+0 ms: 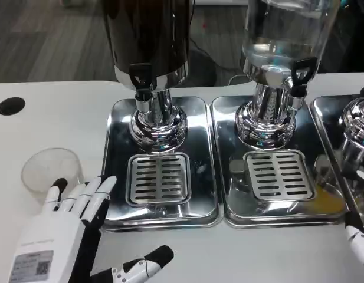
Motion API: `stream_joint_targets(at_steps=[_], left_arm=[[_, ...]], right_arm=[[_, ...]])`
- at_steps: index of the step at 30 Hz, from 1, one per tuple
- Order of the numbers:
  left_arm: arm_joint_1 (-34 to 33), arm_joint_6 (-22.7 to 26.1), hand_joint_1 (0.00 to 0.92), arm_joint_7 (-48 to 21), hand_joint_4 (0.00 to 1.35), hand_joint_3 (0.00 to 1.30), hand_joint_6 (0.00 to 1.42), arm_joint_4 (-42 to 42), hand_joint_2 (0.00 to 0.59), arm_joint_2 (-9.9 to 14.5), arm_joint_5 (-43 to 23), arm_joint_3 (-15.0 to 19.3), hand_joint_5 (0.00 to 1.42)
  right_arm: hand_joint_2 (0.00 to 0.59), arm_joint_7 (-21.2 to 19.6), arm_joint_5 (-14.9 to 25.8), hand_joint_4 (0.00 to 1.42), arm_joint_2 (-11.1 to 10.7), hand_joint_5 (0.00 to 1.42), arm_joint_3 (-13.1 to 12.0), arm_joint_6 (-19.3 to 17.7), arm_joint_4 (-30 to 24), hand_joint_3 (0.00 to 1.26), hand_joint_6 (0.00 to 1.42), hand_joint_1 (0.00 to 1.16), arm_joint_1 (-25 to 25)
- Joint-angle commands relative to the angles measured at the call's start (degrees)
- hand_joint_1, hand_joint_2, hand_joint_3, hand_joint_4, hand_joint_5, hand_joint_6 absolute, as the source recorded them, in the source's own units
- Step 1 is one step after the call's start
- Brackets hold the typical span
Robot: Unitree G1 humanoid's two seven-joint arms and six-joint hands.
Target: Grasp the cup under the faucet to collect the drink, then remove the cup.
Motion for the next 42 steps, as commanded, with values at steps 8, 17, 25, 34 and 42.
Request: stream_joint_targets(at_steps=[8, 17, 25, 34, 42], left_arm=[[0.78, -1.01, 0.000, 0.20, 0.07, 0.15, 0.00, -0.58, 0.083, -0.10, -1.01, 0.70, 0.14], [0.88, -1.53, 0.000, 0.52, 0.07, 0.15, 0.00, -0.56, 0.083, -0.53, -1.45, 0.96, 0.14], [1.21, -1.95, 0.000, 0.97, 0.08, 0.16, 0.00, -0.09, 0.083, -0.45, -2.61, 1.59, 0.15], [1.57, -3.88, 0.000, 2.26, 0.08, 0.16, 0.00, 0.30, 0.083, -0.83, -6.52, 4.76, 0.15], [0.61, -6.56, 0.000, 3.50, 0.08, 0.15, 0.00, 3.54, 0.069, -2.14, -17.70, 12.17, 0.19]], right_arm=[[0.462, -0.45, 0.86, 0.05, 0.45, 0.05, -0.37, -0.68, -0.05, 0.20, 0.00, 0.41, 0.26], [0.459, -0.36, 1.29, 0.05, 0.47, 0.05, -0.58, -0.64, -0.01, 0.20, 0.00, 0.41, 0.09], [0.459, -0.22, 1.31, 0.05, 0.48, 0.05, -0.26, -0.29, -0.01, 0.20, 0.00, 0.41, -0.08], [0.459, -0.08, 0.72, 0.05, 0.84, 0.05, 0.15, 0.18, -0.64, 0.20, 0.00, 0.41, 0.31], [0.459, -0.07, 1.10, 0.05, 0.94, 0.05, -0.28, -0.22, -0.66, 0.20, 0.00, 0.41, 1.02]])
